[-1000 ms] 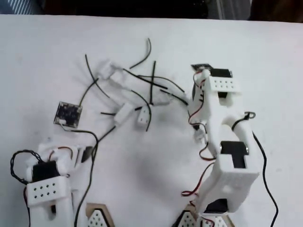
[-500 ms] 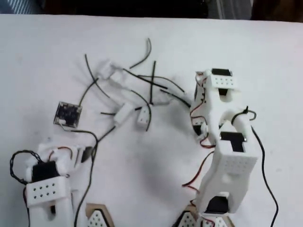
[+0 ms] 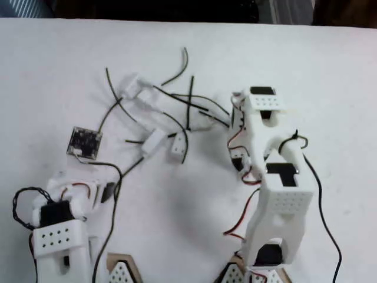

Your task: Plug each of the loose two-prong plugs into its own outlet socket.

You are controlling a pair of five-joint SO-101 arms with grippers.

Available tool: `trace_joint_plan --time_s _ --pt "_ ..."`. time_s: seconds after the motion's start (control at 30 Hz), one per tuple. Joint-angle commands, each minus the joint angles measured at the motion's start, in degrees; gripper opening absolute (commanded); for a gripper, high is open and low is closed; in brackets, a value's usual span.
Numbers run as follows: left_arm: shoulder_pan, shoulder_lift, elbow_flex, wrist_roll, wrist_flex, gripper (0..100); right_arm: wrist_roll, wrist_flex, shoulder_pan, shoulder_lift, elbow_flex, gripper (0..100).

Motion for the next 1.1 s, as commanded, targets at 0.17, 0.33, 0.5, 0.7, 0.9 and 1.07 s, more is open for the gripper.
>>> trace_joint_plan --time_s 0.17,0.33,0.5,0.7,0.9,1.07 --pt "-0.13 -0.75 -0.26 -0.53 -0.97 31 -0.62 0.84 -0.22 -1.27 -1.14 1.7" --pt "-0.13 -0.75 -0.26 -0.53 -1.05 31 3.43 6.02 -0.48 -7.08 -1.67 1.7" --pt "-0.13 -0.75 -0.26 -0.53 -1.05 31 4.57 6.73 1.27 -18.59 0.09 1.7" --pt "-0.13 -0.75 -0.26 -0.53 -1.05 31 4.84 6.73 5.41 -32.04 1.85 1.7" --pt "-0.13 -0.75 -0.18 -0.53 -1.05 31 7.47 6.81 9.36 -44.62 1.93 1.7" --pt "-0.13 -0.75 -0.18 -0.53 -1.05 31 7.47 6.81 10.15 -54.64 2.02 1.7"
